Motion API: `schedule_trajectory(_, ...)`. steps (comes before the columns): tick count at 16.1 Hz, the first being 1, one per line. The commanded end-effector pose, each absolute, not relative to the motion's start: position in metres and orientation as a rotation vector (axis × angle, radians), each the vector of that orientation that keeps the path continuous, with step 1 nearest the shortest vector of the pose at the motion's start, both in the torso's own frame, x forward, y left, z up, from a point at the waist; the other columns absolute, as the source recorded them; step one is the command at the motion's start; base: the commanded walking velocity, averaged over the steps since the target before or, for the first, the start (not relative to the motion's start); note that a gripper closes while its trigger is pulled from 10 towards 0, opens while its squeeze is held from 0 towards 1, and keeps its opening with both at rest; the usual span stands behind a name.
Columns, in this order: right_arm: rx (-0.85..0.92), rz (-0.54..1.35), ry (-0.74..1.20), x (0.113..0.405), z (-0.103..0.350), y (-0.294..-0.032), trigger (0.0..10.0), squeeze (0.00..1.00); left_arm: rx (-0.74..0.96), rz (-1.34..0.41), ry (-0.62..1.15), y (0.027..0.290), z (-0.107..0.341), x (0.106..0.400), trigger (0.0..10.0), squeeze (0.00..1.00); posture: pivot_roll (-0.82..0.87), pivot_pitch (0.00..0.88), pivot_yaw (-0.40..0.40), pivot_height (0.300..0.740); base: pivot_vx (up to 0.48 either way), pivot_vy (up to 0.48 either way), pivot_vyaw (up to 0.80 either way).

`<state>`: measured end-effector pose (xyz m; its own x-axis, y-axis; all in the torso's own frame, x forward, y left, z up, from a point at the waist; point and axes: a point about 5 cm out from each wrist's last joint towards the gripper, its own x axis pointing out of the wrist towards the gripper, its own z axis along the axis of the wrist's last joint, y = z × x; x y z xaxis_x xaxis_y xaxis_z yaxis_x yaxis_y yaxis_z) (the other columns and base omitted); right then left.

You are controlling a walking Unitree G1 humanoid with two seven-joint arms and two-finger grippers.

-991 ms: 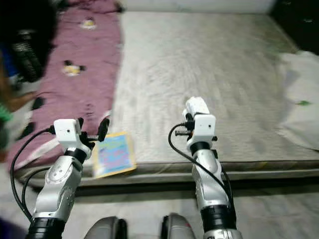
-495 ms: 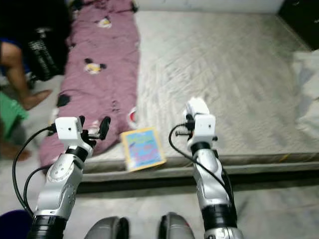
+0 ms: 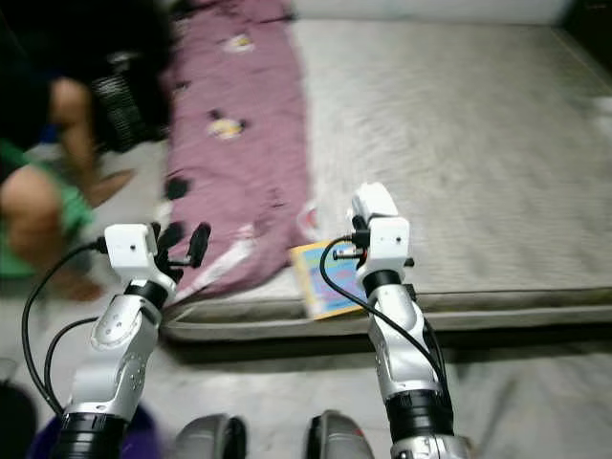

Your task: Clean up the room

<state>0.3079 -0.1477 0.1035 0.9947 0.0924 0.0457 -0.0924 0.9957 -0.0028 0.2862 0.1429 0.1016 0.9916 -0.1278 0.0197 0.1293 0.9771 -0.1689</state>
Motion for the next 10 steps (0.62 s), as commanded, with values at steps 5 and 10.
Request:
schedule_trajectory(5,-0.049,0.092,-0.047,0.3044,0.1016,-0.1542,10.0,0.00,-0.157,-0.114,0.006,0.1396,0.0974,0.2849,10.0,0.00,0.00,0.157,-0.020,0.740,0.000,0.000,0.47)
schedule_trajectory(10,-0.050,0.101,-0.050,0.3046,0.1024,-0.1536,10.0,0.00,-0.143,-0.116,0.003,0.1390,0.0978,0.2844,10.0,0.00,0.00,0.169,-0.021,0.740,0.000,0.000,0.80)
